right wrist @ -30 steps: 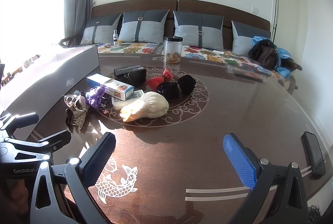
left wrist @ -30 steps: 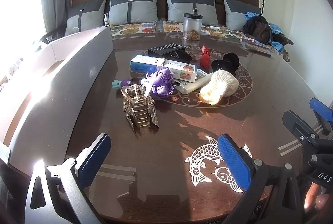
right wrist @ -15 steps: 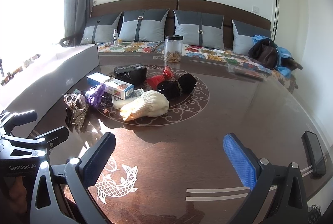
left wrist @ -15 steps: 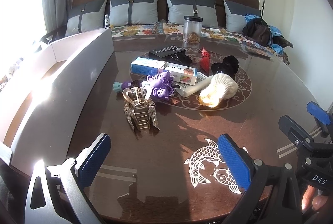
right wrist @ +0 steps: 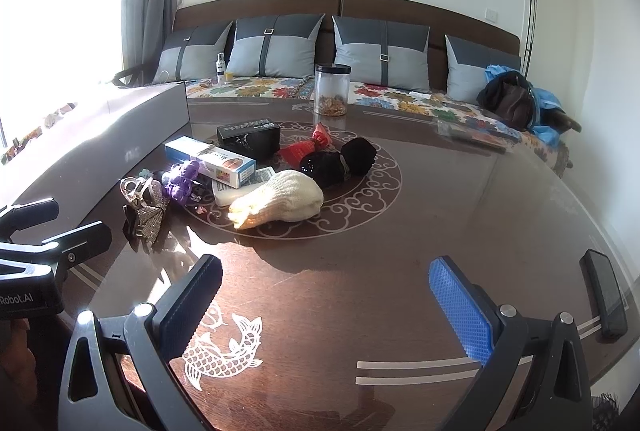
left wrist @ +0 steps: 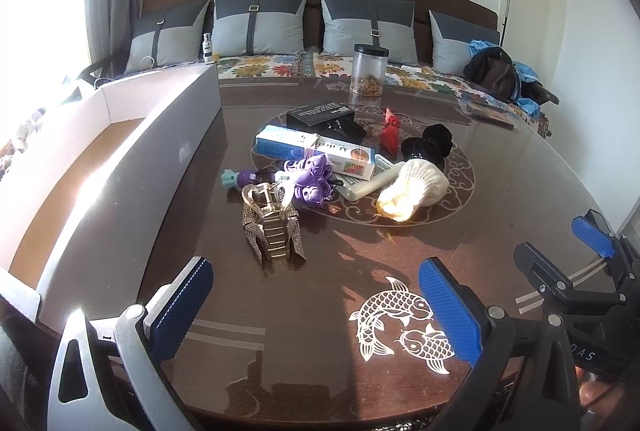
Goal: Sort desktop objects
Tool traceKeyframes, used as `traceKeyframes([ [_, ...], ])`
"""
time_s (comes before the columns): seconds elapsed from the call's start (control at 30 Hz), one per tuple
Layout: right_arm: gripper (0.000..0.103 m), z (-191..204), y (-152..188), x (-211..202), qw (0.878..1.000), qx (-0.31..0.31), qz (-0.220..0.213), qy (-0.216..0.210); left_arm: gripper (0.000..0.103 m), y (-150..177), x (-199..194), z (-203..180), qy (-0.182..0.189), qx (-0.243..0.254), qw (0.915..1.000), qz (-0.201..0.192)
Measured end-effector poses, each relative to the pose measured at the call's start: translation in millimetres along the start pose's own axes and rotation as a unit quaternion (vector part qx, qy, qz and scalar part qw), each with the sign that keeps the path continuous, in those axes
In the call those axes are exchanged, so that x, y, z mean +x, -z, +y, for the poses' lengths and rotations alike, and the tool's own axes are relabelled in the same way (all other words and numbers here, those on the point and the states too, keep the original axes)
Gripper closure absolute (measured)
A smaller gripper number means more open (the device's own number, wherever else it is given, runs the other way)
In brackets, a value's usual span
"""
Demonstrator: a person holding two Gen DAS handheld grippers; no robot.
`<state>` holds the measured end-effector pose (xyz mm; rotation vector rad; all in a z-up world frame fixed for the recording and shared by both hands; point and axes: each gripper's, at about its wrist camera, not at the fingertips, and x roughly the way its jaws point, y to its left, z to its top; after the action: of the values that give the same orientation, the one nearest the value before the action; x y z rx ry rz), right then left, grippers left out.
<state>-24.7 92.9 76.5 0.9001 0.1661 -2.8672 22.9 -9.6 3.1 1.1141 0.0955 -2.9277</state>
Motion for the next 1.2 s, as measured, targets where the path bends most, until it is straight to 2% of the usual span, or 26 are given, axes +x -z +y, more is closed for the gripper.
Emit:
traceKeyframes([
  [0.6,0.0,5.9,6.5,13.1,1.0,-0.011,0.025,0.001,0.0,-14.1,-18.0,15.4,0.036,-0.051,0.998,-0.012],
  [1.2,0.0,4.3,8.3,17.4,0.999,-0.005,0.033,0.0,0.0,-14.3,-17.2,13.9,0.042,-0.053,0.9977,-0.001],
])
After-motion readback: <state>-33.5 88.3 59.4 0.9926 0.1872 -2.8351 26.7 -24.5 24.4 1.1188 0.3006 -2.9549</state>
